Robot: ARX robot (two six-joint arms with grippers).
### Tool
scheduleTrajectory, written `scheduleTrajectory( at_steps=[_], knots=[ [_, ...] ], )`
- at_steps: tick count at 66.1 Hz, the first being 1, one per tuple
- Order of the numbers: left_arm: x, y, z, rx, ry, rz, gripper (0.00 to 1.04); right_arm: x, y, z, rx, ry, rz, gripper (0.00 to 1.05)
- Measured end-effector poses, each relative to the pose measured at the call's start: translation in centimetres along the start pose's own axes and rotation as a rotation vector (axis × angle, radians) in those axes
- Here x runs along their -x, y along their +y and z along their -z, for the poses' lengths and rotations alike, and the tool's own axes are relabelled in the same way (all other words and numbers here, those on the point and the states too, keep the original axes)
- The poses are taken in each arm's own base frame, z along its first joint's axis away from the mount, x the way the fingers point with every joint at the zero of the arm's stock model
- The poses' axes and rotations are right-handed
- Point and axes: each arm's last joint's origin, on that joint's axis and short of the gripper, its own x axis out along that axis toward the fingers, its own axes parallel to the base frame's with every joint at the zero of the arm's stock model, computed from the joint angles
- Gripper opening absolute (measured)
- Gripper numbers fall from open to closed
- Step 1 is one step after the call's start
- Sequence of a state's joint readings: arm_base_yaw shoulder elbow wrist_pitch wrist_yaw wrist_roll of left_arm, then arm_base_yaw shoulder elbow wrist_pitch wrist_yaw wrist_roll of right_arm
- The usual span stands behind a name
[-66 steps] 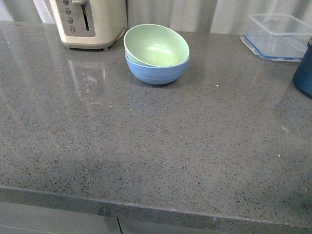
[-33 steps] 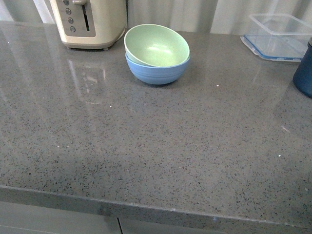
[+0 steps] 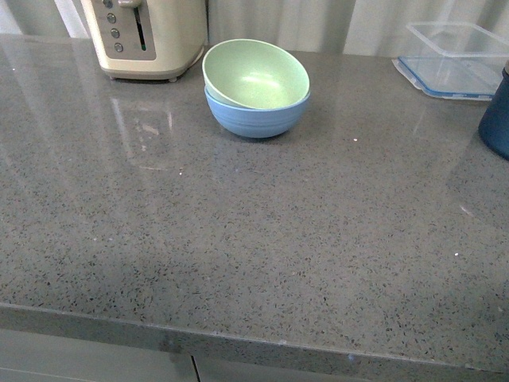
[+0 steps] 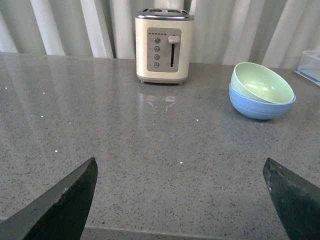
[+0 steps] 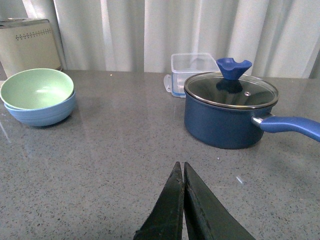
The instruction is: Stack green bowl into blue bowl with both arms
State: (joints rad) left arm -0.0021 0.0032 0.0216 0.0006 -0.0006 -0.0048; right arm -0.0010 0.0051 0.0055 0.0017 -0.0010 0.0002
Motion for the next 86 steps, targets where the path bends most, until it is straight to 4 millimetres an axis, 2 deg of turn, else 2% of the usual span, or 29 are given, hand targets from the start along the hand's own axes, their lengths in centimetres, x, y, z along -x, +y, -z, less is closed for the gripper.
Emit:
scheduleTrajectory(
  at_steps=[7,43,49,86],
  knots=[
    [0.00,0.00,0.00,0.000,0.000,0.000,0.98,0.00,0.00,0.00,0.001,0.000,0.000,0.01],
    [0.00,0.00,0.00,0.000,0.000,0.000,0.98,0.00,0.00,-0.01,0.000,-0.001,0.000,0.97],
    [0.00,0.00,0.00,0.000,0.000,0.000,0.98,0.00,0.00,-0.01,0.000,-0.001,0.000,0.94],
    [0.00,0.00,0.00,0.000,0.000,0.000,0.98,0.00,0.00,-0.01,0.000,-0.001,0.000,0.95]
  ],
)
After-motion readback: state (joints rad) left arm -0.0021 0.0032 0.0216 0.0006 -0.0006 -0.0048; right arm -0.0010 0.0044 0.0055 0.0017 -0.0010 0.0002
